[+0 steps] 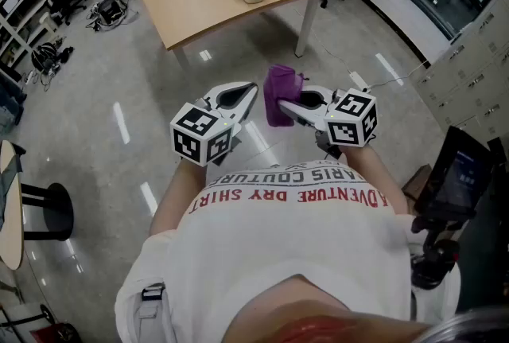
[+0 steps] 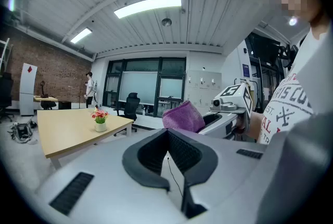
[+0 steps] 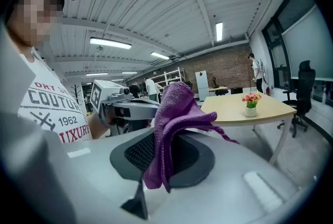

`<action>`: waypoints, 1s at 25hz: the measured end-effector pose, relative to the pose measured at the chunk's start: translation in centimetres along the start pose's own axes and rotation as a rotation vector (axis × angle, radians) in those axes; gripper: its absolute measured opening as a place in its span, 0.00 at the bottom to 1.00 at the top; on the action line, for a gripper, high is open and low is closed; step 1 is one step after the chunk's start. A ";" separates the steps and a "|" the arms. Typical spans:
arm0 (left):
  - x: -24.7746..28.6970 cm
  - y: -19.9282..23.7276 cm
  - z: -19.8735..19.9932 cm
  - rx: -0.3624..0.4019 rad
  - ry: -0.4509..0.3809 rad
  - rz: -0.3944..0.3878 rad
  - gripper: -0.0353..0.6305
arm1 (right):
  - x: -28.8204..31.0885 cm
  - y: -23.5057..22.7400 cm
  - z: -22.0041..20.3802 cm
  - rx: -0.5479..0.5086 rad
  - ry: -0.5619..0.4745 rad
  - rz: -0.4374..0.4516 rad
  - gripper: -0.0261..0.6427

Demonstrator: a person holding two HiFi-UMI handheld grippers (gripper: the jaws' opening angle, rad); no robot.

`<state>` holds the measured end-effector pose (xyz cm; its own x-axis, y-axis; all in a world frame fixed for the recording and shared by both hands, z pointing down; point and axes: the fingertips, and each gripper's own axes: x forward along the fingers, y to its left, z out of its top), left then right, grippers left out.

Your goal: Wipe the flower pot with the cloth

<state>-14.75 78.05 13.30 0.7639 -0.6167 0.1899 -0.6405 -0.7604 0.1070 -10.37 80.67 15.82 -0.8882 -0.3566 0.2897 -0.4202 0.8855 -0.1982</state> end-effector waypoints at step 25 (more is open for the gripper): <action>3.2 3.6 -4.1 -0.017 0.044 0.005 0.06 | 1.9 -6.4 -1.9 0.096 -0.014 -0.018 0.11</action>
<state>-14.91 74.18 18.32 0.7568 -0.6108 0.2327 -0.6459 -0.7536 0.1223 -9.02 74.91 19.45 -0.8824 -0.3773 0.2811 -0.4517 0.8464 -0.2820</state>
